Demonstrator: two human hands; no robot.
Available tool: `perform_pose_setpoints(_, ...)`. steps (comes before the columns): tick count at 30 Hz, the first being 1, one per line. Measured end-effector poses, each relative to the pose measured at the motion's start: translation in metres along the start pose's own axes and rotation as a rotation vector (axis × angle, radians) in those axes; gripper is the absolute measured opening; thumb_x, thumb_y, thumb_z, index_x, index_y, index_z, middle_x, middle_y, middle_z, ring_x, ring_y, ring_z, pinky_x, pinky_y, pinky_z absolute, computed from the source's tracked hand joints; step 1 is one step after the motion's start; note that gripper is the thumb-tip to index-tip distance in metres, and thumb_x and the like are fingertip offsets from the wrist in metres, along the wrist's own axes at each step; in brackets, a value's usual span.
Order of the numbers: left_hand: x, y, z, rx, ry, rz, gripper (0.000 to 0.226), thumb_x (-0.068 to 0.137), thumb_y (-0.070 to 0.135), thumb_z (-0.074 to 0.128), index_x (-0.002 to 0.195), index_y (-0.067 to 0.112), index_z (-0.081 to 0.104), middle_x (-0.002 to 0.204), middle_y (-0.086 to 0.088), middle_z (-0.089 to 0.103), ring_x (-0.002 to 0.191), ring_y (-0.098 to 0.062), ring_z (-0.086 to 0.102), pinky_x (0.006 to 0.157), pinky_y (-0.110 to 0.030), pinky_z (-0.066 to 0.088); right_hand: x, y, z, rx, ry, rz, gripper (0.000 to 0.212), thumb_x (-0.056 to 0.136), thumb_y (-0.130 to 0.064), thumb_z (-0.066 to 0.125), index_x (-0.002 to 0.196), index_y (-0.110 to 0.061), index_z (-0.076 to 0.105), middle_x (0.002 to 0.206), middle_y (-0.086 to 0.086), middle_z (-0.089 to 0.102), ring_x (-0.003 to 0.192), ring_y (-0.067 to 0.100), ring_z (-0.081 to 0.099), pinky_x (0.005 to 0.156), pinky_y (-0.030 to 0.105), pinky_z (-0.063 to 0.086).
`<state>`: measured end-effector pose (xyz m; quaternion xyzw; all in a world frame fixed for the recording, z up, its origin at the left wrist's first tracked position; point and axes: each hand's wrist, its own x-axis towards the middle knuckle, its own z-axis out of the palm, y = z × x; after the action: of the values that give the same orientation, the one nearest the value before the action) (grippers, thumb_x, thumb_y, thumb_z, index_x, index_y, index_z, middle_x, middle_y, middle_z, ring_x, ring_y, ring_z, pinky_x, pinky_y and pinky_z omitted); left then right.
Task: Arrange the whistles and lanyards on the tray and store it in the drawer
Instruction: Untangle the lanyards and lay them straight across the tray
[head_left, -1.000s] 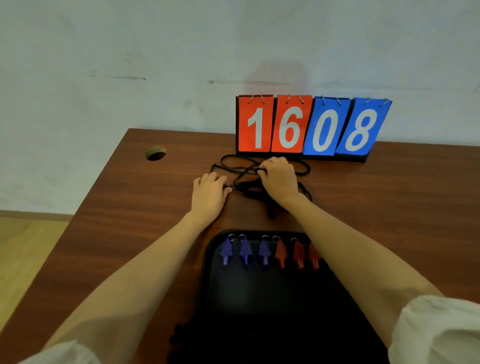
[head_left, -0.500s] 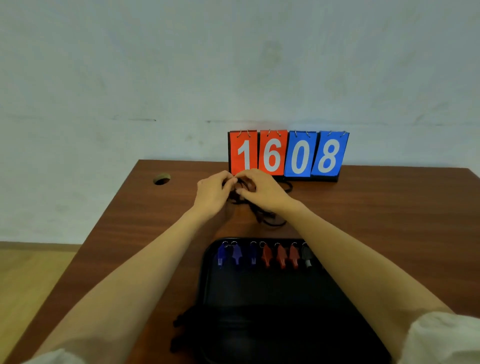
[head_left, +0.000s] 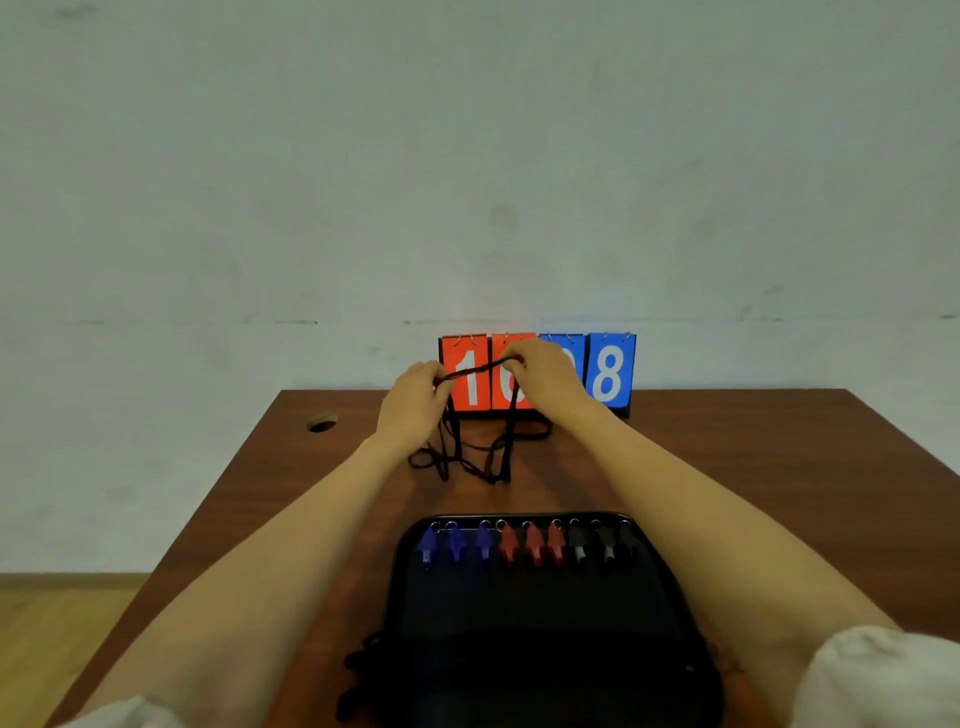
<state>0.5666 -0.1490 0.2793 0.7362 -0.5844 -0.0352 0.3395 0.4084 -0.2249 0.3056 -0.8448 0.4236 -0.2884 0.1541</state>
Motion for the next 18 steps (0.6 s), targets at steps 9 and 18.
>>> perform_pose_setpoints(9, 0.012, 0.005, -0.007, -0.194, -0.099, -0.046, 0.02, 0.093, 0.024, 0.055, 0.103, 0.01, 0.064, 0.093, -0.002, 0.065, 0.084, -0.017, 0.058, 0.074, -0.026, 0.042, 0.007, 0.025, -0.007, 0.063, 0.07, 0.191, 0.026, 0.098, -0.014, 0.041, 0.112, -0.004, 0.062, 0.109, 0.014, 0.067, 0.095, 0.026, 0.062, 0.081, 0.031, 0.048)
perform_pose_setpoints(18, 0.032, 0.001, 0.013, -0.428, -0.078, -0.195, 0.022, 0.091, 0.023, 0.058, 0.093, 0.006, 0.071, 0.087, -0.007, 0.067, 0.077, -0.017, 0.055, 0.068, -0.026, 0.042, 0.009, 0.025, 0.026, 0.088, -0.152, 0.072, 0.028, 0.091, -0.013, 0.049, 0.117, -0.014, 0.059, 0.114, 0.001, 0.058, 0.095, 0.014, 0.054, 0.077, 0.022, 0.042)
